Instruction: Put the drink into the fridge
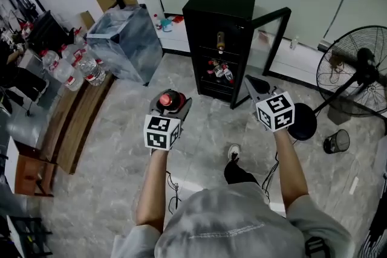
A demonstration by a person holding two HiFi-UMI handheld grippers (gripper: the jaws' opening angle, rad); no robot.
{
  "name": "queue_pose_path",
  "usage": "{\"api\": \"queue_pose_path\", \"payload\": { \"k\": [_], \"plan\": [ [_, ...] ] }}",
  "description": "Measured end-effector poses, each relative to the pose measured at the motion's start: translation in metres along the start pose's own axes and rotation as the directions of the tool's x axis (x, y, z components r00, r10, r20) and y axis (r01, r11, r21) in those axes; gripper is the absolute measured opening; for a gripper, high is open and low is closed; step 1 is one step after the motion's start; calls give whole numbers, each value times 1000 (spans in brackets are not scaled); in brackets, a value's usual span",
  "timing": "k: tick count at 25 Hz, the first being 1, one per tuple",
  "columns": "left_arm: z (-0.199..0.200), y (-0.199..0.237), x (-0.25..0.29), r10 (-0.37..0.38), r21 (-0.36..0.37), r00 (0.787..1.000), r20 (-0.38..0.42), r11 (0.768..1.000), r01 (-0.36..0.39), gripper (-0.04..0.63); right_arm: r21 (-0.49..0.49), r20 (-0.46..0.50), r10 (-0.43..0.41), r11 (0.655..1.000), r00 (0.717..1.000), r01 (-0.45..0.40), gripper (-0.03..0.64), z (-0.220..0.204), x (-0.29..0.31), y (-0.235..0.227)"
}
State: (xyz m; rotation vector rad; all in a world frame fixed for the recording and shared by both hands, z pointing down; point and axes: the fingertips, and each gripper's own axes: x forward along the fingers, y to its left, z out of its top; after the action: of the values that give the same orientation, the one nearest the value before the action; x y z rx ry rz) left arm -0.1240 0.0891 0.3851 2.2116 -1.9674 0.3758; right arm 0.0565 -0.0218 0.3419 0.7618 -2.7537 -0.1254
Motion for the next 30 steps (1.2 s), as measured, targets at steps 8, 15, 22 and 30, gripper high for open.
{"api": "queue_pose_path", "payload": {
  "k": [8,15,22,30],
  "plan": [
    [32,26,110,47,-34,999,-19,998,-47,307,-54,2,123,991,992,-123,166,-2,103,-80],
    [50,33,179,60,-52,997,-49,997,-63,307,-15,15,185,983,983,-185,166,-8,144,-126],
    [51,35,224,56,-57,996,-76,997,-60,307,81,8,219,972,976,-219,167,-30,169,-151],
    [35,51,275,-15,-50,996,-92,999,11,307,102,-37,165,982,986,-161,167,-47,192,-168]
  ]
}}
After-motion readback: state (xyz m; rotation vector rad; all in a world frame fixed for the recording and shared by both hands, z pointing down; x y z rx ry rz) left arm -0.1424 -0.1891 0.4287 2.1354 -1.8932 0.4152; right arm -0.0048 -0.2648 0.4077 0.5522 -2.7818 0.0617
